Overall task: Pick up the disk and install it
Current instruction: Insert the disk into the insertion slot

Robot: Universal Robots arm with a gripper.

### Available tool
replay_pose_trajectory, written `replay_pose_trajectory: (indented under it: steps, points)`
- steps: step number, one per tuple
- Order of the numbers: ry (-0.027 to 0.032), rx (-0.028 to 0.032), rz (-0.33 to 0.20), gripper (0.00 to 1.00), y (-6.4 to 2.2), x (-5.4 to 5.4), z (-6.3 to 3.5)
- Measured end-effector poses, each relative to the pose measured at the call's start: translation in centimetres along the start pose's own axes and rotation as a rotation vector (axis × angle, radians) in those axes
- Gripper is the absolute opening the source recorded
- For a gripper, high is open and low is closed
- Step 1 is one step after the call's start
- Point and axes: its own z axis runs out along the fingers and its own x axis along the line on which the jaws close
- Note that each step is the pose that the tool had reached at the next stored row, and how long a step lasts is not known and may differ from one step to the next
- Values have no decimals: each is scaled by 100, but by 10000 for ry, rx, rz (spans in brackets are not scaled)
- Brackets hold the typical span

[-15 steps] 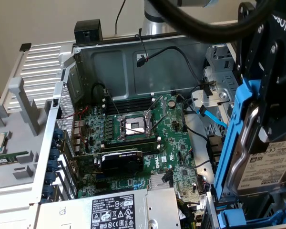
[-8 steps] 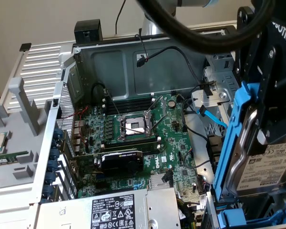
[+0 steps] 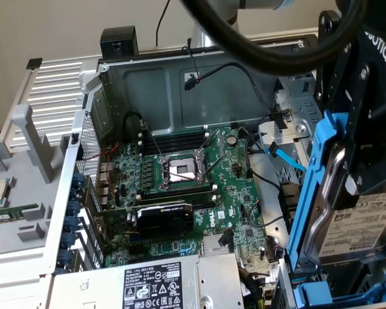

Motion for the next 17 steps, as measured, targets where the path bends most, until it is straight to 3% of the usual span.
replay_pose_trajectory:
  steps: [17]
  points:
    - [0, 1, -1, 37, 0, 2, 49]
